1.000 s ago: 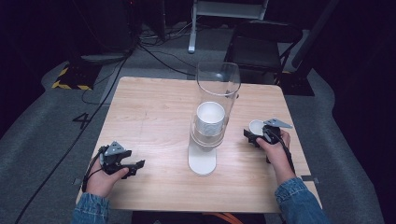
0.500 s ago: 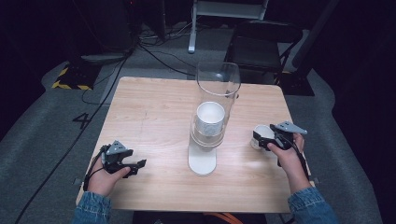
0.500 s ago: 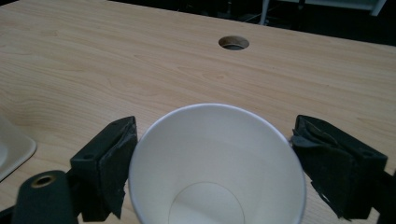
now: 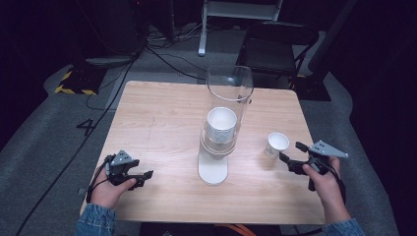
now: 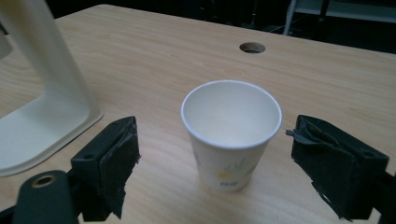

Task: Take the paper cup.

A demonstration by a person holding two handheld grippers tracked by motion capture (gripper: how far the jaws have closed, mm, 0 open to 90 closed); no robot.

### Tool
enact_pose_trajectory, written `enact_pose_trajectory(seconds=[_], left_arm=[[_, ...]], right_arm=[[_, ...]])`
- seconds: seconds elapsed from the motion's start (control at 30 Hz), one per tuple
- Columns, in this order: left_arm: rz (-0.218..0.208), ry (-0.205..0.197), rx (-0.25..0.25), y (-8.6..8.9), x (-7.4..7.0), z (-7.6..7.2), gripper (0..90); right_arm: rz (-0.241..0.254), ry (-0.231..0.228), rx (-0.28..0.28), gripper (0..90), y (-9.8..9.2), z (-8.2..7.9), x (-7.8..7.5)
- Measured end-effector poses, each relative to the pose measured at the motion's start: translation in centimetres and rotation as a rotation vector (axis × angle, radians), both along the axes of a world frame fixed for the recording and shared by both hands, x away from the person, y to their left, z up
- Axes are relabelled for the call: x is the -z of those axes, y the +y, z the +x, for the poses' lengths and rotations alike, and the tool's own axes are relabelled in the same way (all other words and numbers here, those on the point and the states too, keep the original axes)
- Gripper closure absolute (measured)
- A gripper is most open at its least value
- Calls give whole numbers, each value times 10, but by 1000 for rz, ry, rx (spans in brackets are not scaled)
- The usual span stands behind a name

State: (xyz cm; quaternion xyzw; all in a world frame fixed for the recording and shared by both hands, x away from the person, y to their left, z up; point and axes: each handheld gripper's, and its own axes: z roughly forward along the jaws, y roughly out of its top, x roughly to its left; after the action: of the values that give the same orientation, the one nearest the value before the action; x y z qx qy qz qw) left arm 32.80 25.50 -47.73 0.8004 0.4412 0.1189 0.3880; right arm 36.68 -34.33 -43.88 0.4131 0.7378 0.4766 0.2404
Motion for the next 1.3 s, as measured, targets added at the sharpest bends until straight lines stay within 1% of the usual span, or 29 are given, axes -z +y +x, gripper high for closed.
enact_pose_trajectory(seconds=[0.07, 0.1, 0.13, 0.2, 0.23, 0.27, 0.3, 0.33, 0.37, 0.4, 0.43, 0.47, 0.5, 0.53, 0.6, 0.63, 0.67, 0.77, 0.83, 0.87, 0.93, 0.97, 1.07, 1.1, 1.2, 1.3], left_arm=[[4, 1, -3, 2, 1, -2, 274], [6, -1, -2, 3, 2, -3, 273], [8, 1, -6, 4, 2, -4, 273], [12, 3, -9, 6, 3, -6, 272], [10, 9, -15, 9, 4, -7, 272], [10, 9, -15, 9, 4, -7, 272], [9, 11, -20, 10, 4, -8, 272], [14, 10, -23, 12, 5, -8, 271], [30, 13, -33, 15, 5, -7, 269], [30, 13, -33, 15, 5, -7, 268], [38, 18, -35, 16, 6, -6, 262], [38, 18, -35, 16, 6, -6, 259], [36, 24, -31, 16, 6, -6, 259], [35, 24, -28, 16, 7, -6, 257], [52, 32, -22, 16, 10, -5, 252], [52, 32, -22, 16, 10, -5, 246], [50, 46, -25, 16, 12, -5, 246], [75, 58, -14, 16, 15, -3, 235], [85, 61, -8, 16, 17, -3, 217], [87, 65, -2, 16, 17, -2, 217], [91, 60, 1, 14, 18, -2, 206], [99, 59, 5, 14, 19, -2, 202], [112, 45, 15, 13, 20, -2, 190], [124, 41, 10, 13, 20, -2, 186], [126, 36, 4, 12, 21, -2, 169], [140, 14, 2, 12, 23, -1, 156]], right_arm=[[15, 16, -4, 157, -7, -10, -2], [16, 29, 1, 157, -14, -18, -3], [16, 29, 1, 157, -14, -18, -3], [-2, 51, 4, 157, -21, -27, -3], [-40, 92, -10, 158, -28, -34, -1], [-40, 92, -10, 158, -28, -34, -1], [-58, 118, -24, 158, -32, -37, 1], [-62, 147, -28, 158, -35, -40, 3], [-50, 173, -25, 158, -41, -44, 10], [-50, 173, -25, 158, -41, -44, 10], [-49, 216, -23, 160, -45, -46, 18], [-47, 230, -23, 160, -46, -46, 21], [-47, 230, -23, 160, -46, -46, 21], [-51, 236, -9, 159, -47, -46, 23], [-85, 230, 13, 159, -48, -44, 32], [-85, 230, 13, 159, -48, -44, 32], [-94, 227, 18, 160, -47, -43, 35], [-133, 231, 26, 160, -45, -40, 43], [-161, 216, 35, 160, -42, -38, 47], [-161, 216, 35, 160, -42, -38, 47], [-158, 212, 43, 159, -40, -36, 49], [-157, 209, 44, 160, -40, -36, 50], [-150, 200, 60, 160, -38, -34, 53], [-151, 194, 59, 160, -37, -32, 54], [-152, 191, 53, 160, -36, -31, 56], [-143, 190, 36, 159, -36, -28, 58]])
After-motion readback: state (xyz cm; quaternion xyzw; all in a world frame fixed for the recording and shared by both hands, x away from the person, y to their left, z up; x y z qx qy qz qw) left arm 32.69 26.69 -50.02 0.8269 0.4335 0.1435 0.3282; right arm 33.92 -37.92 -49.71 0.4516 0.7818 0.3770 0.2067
